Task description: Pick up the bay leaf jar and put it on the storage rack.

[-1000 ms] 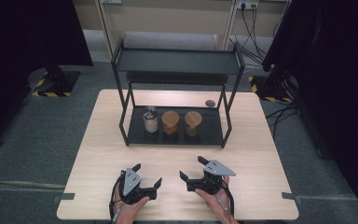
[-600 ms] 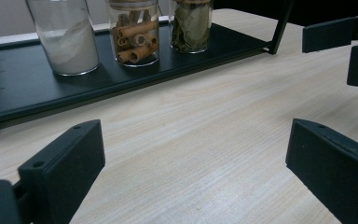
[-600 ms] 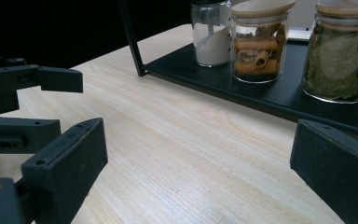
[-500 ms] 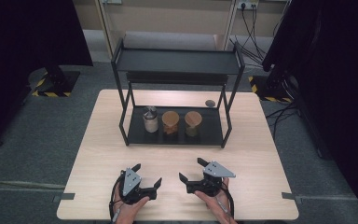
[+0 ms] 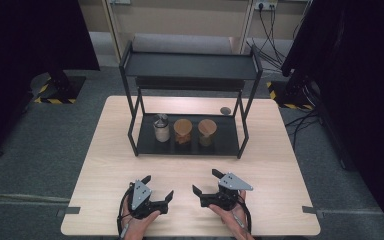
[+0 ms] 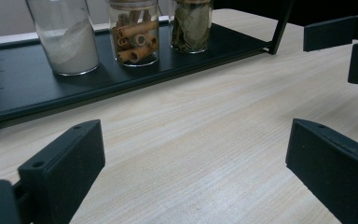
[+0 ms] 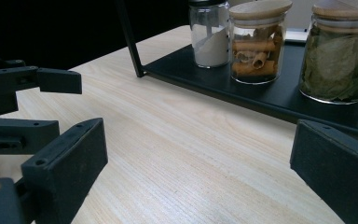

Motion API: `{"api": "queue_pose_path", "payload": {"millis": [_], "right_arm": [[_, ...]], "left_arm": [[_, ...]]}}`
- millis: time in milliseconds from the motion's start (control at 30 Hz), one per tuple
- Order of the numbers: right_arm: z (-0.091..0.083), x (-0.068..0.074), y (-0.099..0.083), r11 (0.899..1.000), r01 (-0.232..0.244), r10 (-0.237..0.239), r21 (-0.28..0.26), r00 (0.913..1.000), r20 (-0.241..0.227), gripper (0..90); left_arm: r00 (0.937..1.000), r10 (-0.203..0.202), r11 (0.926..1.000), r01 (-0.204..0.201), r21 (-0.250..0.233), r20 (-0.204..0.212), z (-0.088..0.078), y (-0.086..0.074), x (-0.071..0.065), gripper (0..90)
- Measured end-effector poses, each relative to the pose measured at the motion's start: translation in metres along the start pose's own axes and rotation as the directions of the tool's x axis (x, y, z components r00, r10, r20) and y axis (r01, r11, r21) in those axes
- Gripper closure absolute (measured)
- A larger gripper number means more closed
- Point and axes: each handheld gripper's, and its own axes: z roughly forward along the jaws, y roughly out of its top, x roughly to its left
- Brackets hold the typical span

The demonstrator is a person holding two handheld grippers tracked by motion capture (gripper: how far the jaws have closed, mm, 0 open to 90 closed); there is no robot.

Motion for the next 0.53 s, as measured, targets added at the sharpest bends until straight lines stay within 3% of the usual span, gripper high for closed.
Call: {"api": "queue_pose_path", "payload": {"millis": [533], "right_arm": [[-0.0016,-0.0006,0.0007,1.0,0.0,0.0,-0.007,1.0,0.005,4.1]], "left_arm": [[1.0,-0.001,1.0,0.001,0.001,-0.001,0.0003,0.0002,0.0,4.1]]}}
